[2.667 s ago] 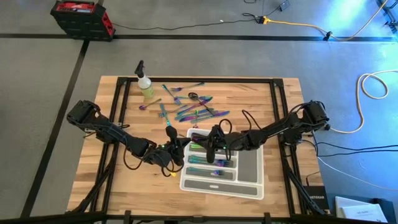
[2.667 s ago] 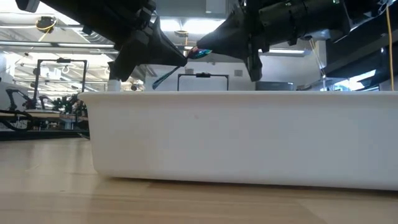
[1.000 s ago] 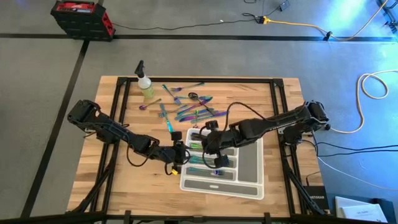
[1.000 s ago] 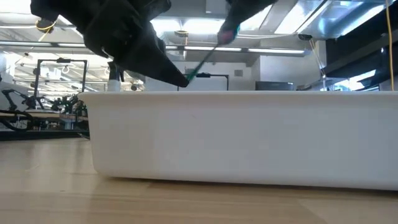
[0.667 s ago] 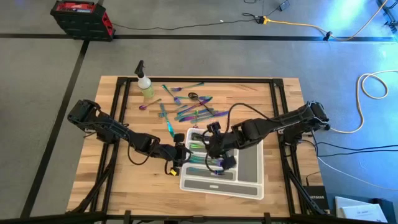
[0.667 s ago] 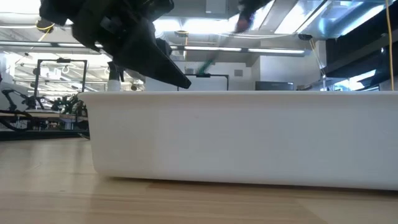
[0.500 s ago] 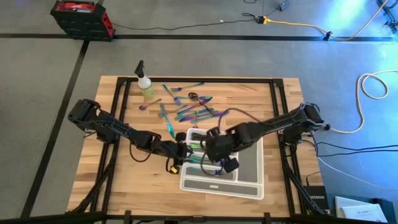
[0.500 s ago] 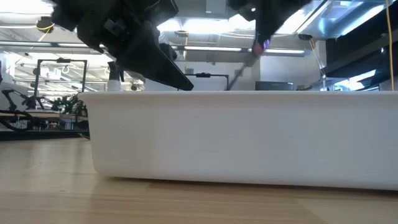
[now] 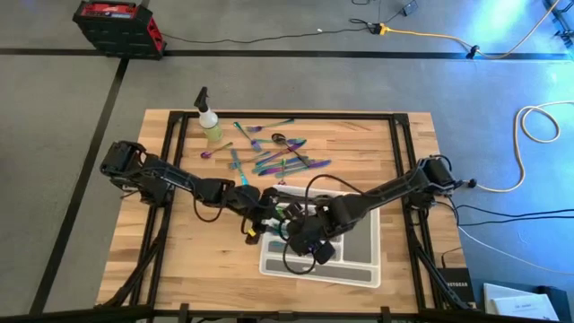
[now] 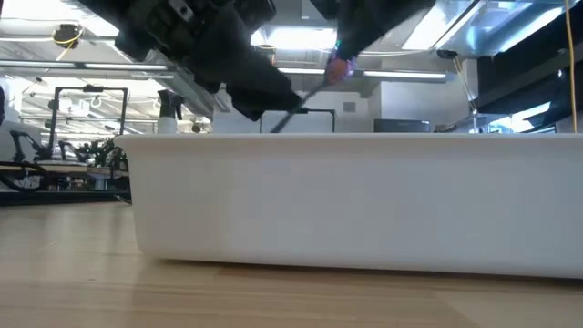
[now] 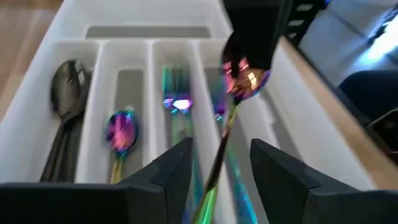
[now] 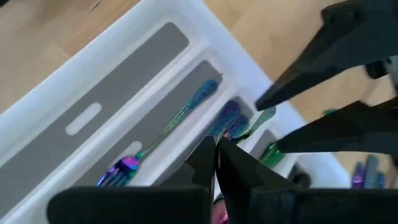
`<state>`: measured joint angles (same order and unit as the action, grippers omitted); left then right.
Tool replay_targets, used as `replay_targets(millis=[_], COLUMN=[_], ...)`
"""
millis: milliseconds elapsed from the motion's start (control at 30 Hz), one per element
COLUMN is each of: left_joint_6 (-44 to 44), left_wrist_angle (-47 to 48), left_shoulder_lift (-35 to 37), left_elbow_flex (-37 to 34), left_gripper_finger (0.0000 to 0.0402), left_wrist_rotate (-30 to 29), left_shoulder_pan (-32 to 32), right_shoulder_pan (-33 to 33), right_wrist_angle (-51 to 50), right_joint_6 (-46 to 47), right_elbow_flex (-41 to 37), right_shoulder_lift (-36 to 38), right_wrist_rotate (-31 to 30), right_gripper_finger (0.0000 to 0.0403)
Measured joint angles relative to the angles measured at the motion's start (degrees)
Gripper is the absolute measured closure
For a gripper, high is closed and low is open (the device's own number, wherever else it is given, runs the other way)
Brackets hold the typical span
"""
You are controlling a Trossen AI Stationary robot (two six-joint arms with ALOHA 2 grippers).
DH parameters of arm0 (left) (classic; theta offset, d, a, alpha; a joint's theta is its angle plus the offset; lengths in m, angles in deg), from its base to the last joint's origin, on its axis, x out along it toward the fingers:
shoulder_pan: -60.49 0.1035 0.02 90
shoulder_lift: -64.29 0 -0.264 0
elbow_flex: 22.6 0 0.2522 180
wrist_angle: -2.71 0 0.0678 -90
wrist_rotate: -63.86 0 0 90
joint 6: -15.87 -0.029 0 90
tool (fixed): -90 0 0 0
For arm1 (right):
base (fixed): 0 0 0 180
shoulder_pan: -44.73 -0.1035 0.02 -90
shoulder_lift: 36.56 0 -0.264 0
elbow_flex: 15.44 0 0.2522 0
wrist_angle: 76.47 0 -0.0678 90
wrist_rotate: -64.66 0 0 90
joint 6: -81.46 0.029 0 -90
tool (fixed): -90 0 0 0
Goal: Sort silverware
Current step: Put the purple spoon into the white silverware tray
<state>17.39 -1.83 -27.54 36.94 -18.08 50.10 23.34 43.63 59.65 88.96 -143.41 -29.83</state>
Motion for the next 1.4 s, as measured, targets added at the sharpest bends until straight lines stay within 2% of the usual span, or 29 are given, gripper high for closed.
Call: replay_targets(millis=[167, 400, 700, 967, 1233, 1400], left_joint_6=[2.2, 2.1, 2.1, 2.6, -0.3, -0.3], left_wrist_angle=[-5.2, -10.5, -2.9, -3.6, -2.2, -1.5], left_shoulder_lift=[0.0, 0.0, 0.0, 0.0, 0.0, 0.0], left_elbow_flex=[0.0, 0.0, 0.0, 0.0, 0.0, 0.0], left_gripper_finger=[0.0254, 0.0254, 0.0254, 0.0254, 0.0256, 0.0279], left_wrist_rotate=[4.6, 4.5, 4.8, 6.8, 6.8, 6.8], left_shoulder_pan=[-0.1, -0.3, 1.1, 2.0, 2.1, 2.3], right_shoulder_pan=[0.9, 1.5, 1.1, 1.2, 1.2, 1.2], right_wrist_angle=[0.2, 0.6, -0.7, -3.5, -4.0, -5.1], right_joint_6=[-2.6, -4.0, -4.2, -2.3, -2.1, -1.0], right_elbow_flex=[2.5, 5.1, 7.4, 7.4, 7.3, 7.3], right_shoulder_lift=[0.0, 0.0, 0.0, -0.7, -0.9, -0.9], right_wrist_rotate=[-1.4, -2.2, -3.0, 0.3, 0.3, 0.5], right_gripper_finger=[0.0403, 0.0403, 0.0403, 0.0403, 0.0403, 0.0403])
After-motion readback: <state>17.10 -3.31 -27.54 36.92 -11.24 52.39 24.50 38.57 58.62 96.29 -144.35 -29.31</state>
